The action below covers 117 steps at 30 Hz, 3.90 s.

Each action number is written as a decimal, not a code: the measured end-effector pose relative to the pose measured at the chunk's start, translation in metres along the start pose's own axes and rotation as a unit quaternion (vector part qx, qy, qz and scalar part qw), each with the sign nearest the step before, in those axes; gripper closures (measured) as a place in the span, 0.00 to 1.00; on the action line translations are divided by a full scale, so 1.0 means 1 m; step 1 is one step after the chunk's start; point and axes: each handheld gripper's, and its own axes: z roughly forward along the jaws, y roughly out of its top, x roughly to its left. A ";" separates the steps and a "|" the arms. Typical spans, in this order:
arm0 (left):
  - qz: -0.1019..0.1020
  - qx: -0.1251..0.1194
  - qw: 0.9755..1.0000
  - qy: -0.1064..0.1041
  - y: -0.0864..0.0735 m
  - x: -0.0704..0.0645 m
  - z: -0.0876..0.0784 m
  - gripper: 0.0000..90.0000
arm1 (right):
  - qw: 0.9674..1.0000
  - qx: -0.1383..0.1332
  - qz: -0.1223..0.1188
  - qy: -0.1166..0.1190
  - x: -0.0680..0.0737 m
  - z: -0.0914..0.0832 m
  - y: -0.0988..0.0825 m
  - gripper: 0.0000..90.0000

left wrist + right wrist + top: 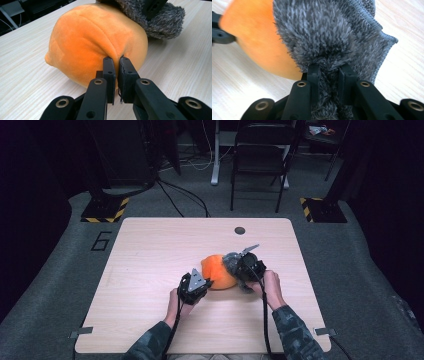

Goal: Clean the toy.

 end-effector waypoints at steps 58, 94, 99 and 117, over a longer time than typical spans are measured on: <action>-0.006 0.008 1.000 -0.011 -0.005 0.003 0.004 0.93 | 1.000 0.018 -0.009 0.003 0.003 -0.001 0.003 0.82; -0.006 0.018 1.000 0.001 -0.004 0.006 0.003 0.81 | 0.999 0.029 -0.027 0.001 0.021 0.002 0.006 0.83; 0.006 0.030 0.999 0.013 -0.001 0.003 0.000 0.66 | 1.000 0.010 -0.007 0.014 0.008 0.003 0.003 0.83; 0.002 0.042 0.999 0.016 -0.004 0.003 0.007 0.94 | 1.000 0.023 -0.002 0.014 0.006 0.001 0.004 0.83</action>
